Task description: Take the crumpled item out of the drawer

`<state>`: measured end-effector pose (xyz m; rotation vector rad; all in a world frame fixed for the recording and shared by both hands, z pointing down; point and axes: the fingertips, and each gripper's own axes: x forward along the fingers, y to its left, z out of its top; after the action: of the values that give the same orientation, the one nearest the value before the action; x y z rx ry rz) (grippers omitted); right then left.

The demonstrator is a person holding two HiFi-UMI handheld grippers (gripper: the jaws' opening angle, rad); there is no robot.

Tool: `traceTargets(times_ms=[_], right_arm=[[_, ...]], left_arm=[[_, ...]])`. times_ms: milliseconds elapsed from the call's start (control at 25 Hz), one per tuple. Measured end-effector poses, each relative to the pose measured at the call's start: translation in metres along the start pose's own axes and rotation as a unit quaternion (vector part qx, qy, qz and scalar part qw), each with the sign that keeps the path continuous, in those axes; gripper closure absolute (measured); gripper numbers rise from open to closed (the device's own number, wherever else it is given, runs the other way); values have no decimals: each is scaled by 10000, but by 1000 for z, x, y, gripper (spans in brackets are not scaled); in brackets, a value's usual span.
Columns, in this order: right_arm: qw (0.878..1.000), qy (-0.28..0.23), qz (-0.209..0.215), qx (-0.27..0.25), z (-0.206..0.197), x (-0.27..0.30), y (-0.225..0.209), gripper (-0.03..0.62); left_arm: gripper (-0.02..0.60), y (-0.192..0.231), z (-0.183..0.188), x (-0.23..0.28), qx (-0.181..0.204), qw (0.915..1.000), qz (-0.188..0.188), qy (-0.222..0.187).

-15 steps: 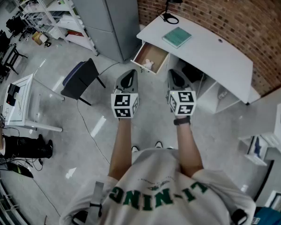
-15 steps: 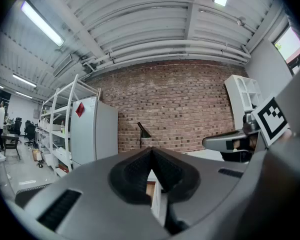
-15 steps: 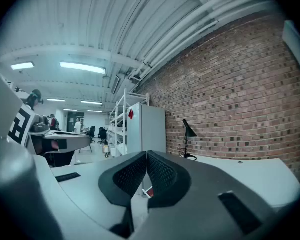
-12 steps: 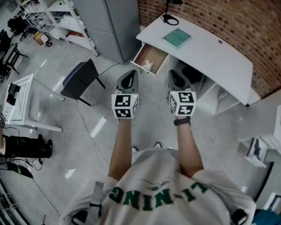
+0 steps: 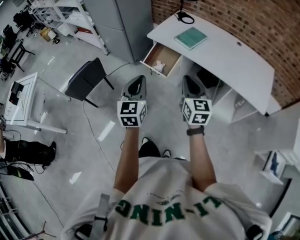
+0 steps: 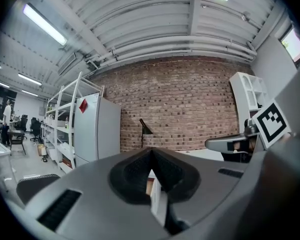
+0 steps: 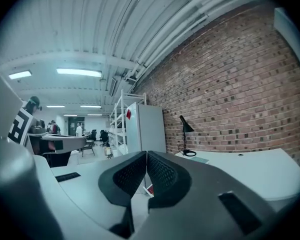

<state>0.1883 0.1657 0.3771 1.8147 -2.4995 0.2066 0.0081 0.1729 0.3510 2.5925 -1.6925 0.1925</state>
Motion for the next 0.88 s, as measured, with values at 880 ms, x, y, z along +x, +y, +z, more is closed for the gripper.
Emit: traceTargets(times_ms=[880], right_arm=[[9981, 547, 195, 205, 0, 224, -28, 586]], left_arm=[[583, 97, 11, 209, 28, 9992, -400, -1]])
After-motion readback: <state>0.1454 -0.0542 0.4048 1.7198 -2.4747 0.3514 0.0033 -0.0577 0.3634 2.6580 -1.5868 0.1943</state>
